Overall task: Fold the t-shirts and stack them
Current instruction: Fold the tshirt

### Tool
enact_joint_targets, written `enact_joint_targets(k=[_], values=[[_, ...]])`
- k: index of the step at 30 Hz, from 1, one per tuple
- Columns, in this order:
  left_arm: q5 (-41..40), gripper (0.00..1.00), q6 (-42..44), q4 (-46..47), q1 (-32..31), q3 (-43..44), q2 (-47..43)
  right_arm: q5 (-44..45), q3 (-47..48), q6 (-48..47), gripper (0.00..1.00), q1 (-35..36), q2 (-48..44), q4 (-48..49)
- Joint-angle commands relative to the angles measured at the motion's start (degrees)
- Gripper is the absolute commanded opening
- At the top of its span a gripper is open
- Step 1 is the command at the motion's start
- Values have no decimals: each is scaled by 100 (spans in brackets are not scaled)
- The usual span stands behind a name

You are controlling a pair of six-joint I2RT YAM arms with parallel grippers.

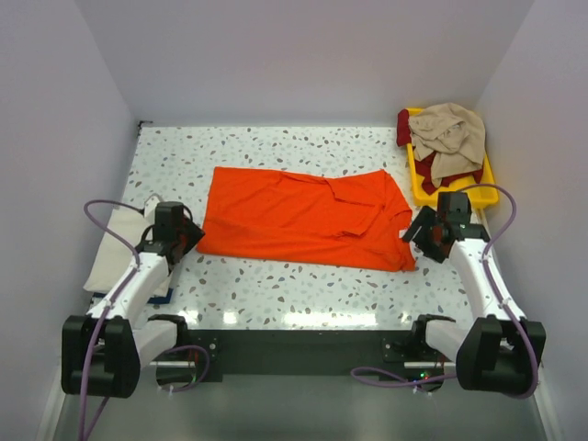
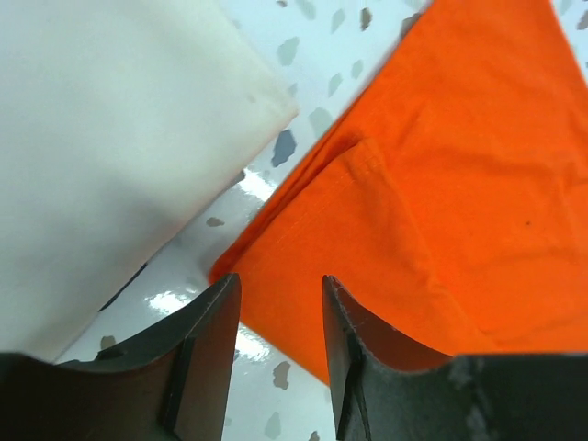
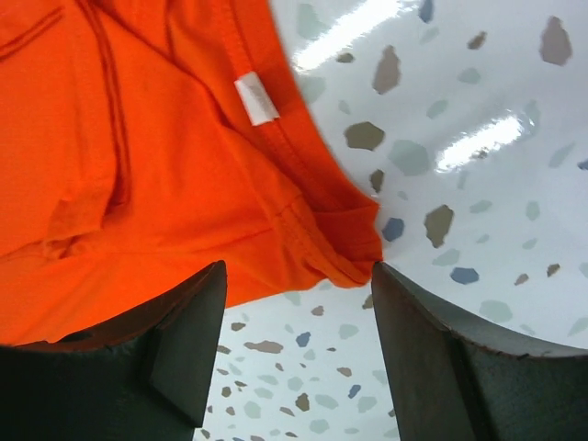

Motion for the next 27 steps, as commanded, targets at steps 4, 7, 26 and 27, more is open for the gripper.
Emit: enact_joint_targets(k=[4,7,26,27], values=[[260,41,254,456,-134,767,597,-407,579,65,62,884,403,930],[348,37,219,544,-292,926,958,-424,641,310,60,1422,824,1194],[718,30,368,1177,-1163,953,1706,-380,-176,1340,55,2356,1879,3067],[718,30,377,1194,-1172,970,1740,-363,-193,1349,55,2365,1932,3102]])
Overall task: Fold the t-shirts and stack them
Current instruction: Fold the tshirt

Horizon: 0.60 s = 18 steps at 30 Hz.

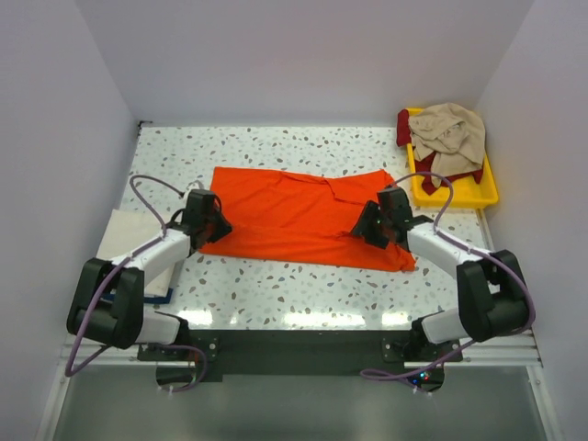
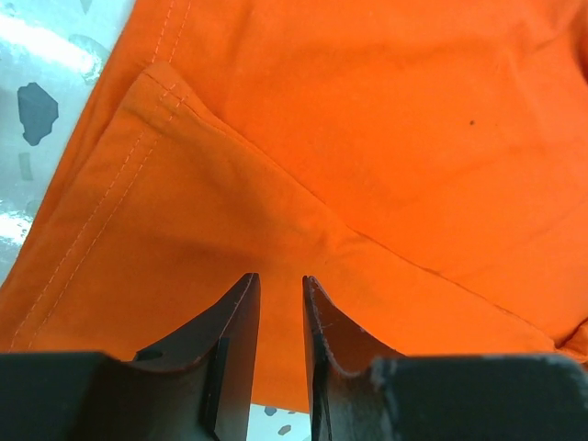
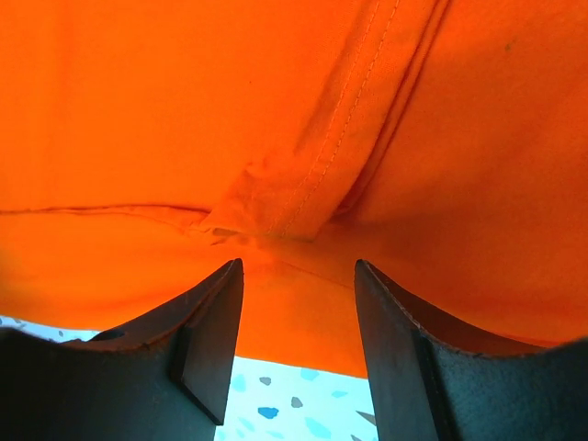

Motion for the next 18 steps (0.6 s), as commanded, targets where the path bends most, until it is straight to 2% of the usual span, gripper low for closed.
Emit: enact_joint_targets(k=[1,18], values=[[106,30,204,307,-40,279,84,129,-67,267,55,56,180,501],[255,28,266,377,-39,306,199,235,214,417,54,171,707,783]])
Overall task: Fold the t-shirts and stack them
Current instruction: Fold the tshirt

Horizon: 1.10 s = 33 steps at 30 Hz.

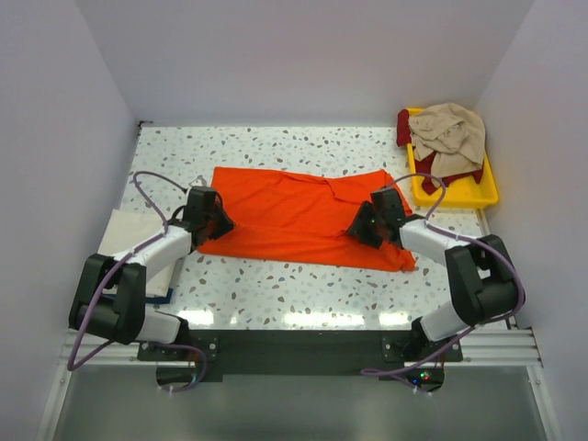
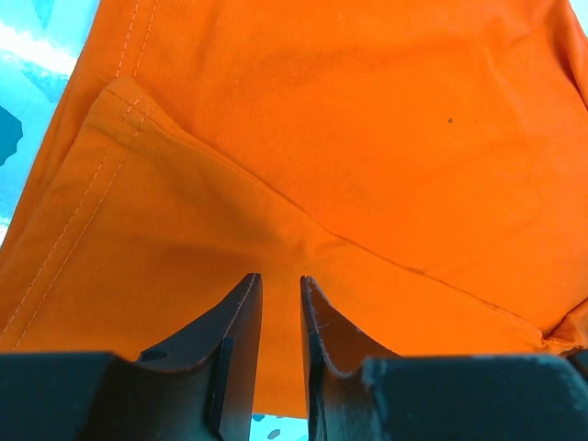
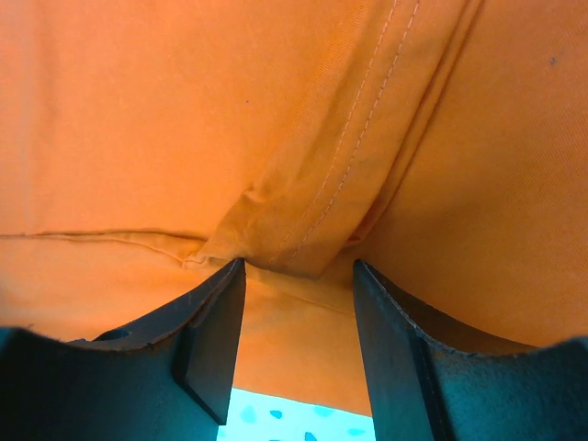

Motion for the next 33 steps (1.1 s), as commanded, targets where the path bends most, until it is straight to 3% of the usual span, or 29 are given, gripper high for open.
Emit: enact_joint_targets(k=[1,33], values=[[43,28,132,297,-33,134,2,206,241,93,54,53,150,256],[17,27,88,305,-33,107,2,690,1998,-645,54,782,1486,-244]])
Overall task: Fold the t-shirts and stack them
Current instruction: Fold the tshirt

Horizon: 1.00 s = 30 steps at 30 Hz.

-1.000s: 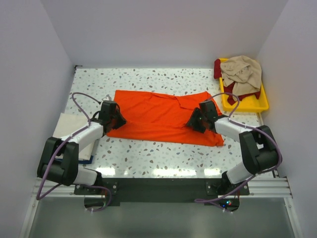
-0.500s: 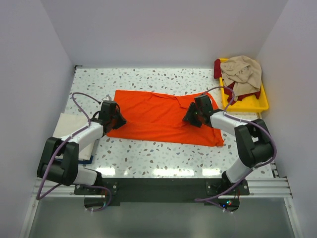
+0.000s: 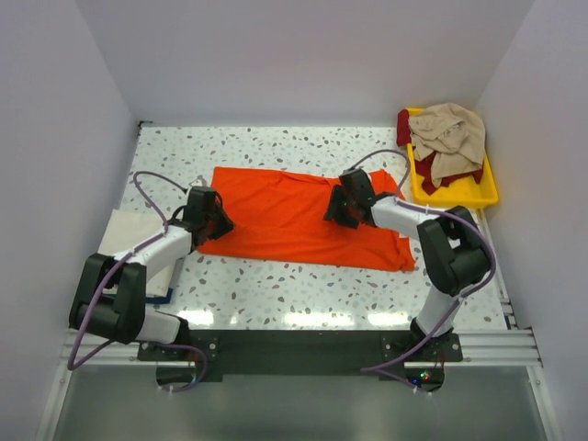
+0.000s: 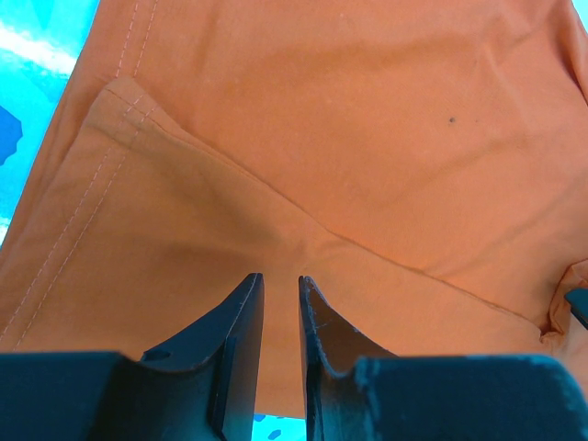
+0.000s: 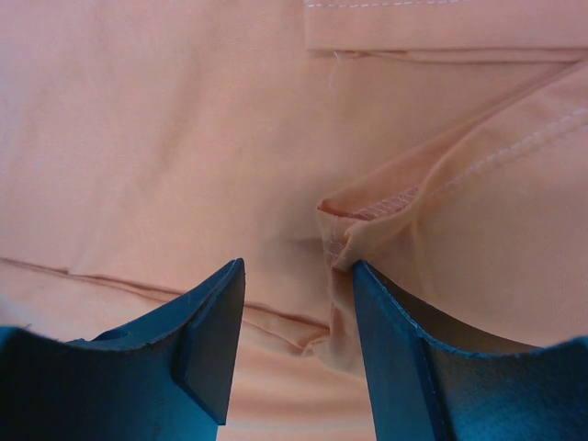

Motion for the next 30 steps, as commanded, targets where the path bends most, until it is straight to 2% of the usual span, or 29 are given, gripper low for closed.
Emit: enact_joint_targets(k=[1,9,13,22,30], values=[[17,27,77,312,-33,107,-22,242,337,-280,55,50,140,-115],[-79,31,-28,215,-33,827,100,734,1295,-1009,57,-81,0,-1047],[-299,33,-19,119,-24,1512,513,313,1375,-1124,57,-730,-88,-1100],[-466,36,332,31,371,3332,2218,-434,1463,-1388,56,-1865,131,-1092],[-932,34,394,-733,757,4747,3712,-865,1603,-1415,55,-2094,465,-977]])
